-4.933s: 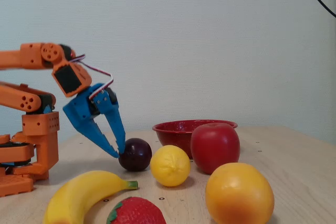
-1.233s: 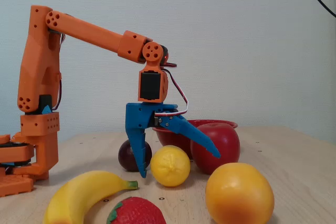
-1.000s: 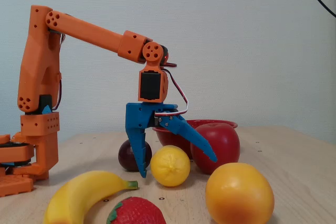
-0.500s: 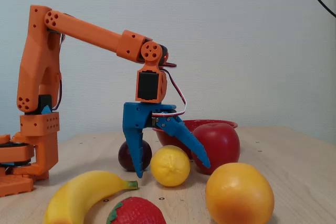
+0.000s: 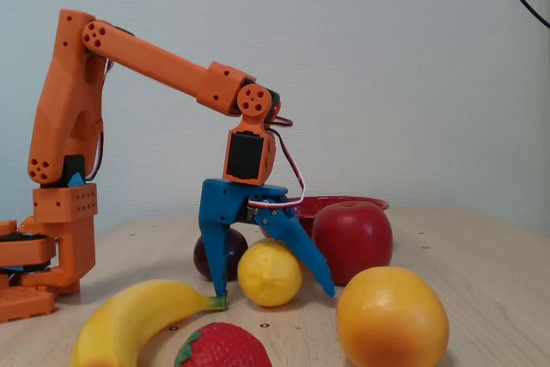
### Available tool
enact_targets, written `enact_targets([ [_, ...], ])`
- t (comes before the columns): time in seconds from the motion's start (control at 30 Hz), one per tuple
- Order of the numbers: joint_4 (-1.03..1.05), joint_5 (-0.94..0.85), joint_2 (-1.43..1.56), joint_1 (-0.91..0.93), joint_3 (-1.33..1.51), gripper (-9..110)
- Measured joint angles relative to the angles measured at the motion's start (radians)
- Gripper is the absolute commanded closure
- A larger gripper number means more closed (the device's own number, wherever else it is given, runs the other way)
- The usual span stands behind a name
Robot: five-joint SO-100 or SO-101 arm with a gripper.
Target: Put the lemon in the red bowl.
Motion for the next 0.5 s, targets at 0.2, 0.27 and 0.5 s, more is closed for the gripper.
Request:
enact_targets([
  [0.2,0.000,0.017,-0.014,-0.002,-0.040,50],
  [0.27,0.000,0.017,-0.014,0.005,-0.040,50],
  [0.5,0.002,0.037,-0.035,0.026,-0.040,50],
])
